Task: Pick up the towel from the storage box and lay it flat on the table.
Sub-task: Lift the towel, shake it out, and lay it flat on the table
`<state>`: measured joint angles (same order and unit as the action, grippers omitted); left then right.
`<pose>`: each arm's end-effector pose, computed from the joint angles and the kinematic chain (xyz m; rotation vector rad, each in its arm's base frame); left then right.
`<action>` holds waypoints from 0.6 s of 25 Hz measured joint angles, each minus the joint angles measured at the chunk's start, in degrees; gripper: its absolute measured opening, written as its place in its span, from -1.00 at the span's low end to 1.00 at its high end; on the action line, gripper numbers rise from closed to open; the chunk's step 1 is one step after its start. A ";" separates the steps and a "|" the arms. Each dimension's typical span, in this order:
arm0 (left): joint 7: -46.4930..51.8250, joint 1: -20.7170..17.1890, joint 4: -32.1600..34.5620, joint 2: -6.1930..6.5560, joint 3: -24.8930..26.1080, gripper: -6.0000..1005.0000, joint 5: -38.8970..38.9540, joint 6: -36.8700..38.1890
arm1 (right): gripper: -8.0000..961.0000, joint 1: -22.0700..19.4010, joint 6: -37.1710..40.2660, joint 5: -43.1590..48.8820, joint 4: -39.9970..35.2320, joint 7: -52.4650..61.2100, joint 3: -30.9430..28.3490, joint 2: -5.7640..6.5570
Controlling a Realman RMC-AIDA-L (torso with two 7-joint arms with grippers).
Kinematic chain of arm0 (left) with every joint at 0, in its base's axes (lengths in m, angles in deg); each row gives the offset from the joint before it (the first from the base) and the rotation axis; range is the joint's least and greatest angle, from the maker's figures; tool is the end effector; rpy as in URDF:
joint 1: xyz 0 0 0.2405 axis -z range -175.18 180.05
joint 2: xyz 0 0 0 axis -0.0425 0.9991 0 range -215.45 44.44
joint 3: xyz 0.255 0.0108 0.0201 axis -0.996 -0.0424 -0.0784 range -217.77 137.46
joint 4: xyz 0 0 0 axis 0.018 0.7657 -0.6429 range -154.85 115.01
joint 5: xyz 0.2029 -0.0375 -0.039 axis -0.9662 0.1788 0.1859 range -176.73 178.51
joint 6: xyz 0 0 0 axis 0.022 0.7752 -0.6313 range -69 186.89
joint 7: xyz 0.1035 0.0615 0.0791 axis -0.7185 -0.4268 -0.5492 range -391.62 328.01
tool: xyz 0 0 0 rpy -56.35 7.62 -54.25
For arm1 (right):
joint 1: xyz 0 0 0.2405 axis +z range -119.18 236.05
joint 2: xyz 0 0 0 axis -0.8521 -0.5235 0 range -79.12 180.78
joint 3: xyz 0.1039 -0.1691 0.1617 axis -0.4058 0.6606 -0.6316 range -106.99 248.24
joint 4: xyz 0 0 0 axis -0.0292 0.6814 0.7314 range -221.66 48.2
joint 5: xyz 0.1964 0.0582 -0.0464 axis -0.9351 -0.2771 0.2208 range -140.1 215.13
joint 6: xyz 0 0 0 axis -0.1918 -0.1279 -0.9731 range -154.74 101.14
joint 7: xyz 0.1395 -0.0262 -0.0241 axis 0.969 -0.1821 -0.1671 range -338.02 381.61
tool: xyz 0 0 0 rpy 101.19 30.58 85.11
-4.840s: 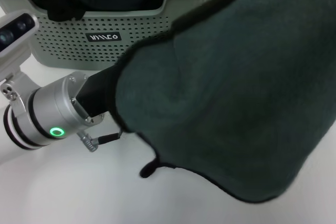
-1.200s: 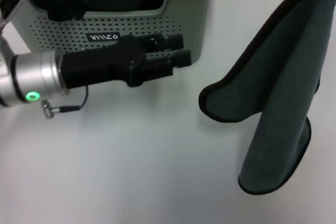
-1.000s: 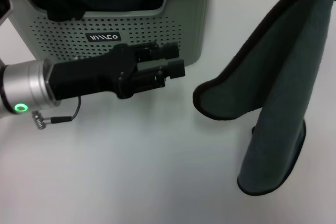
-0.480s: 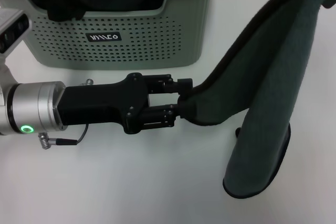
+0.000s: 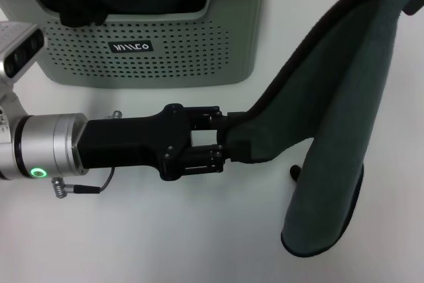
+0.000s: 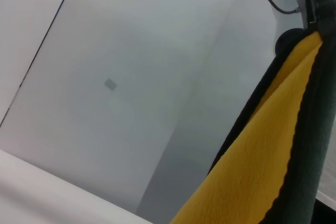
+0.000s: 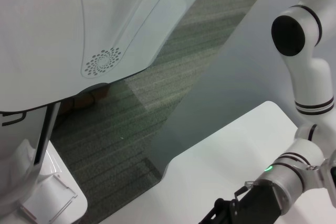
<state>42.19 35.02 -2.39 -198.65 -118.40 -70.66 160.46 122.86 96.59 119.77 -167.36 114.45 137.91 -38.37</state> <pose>-0.2191 0.2852 -0.0252 2.6857 0.6130 1.1802 -0.0379 0.3087 0.1852 2.5435 1.3821 -0.0809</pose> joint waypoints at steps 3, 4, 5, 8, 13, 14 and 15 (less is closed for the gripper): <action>-0.03 -0.19 -0.29 -0.23 -0.03 0.08 -0.07 -0.10 | -0.72 -0.19 0.01 0.00 -0.99 0.82 -0.42 -0.35; -0.15 -0.25 -0.52 -0.29 0.04 0.08 -0.08 -0.18 | -0.72 -0.41 0.02 0.00 -1.44 1.07 -0.49 -0.46; -0.23 -0.29 -0.66 -0.33 0.10 0.08 -0.08 -0.29 | -0.72 -0.55 0.02 0.00 -1.71 1.17 -0.59 -0.52; -0.32 -0.71 -0.84 -0.41 0.16 0.08 -0.11 -0.85 | -0.72 -0.74 0.03 -0.08 -2.24 1.49 -1.06 -0.74; -0.34 -1.11 -0.84 -0.45 0.13 0.07 -0.20 -1.30 | -0.72 -1.53 0.04 -0.86 -3.79 2.47 -1.56 -0.85; -0.35 -1.30 -0.81 -0.50 0.11 0.07 -0.22 -1.61 | -0.72 -1.78 0.03 -0.87 -4.22 2.61 -1.78 -0.91; -0.35 -1.30 -0.81 -0.50 0.11 0.06 -0.22 -1.61 | -0.72 -2.00 0.02 -0.91 -4.61 2.70 -2.03 -1.00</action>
<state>41.84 33.72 -3.19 -199.15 -118.29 -70.88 158.85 120.87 96.61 118.86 -171.96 117.15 135.89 -39.38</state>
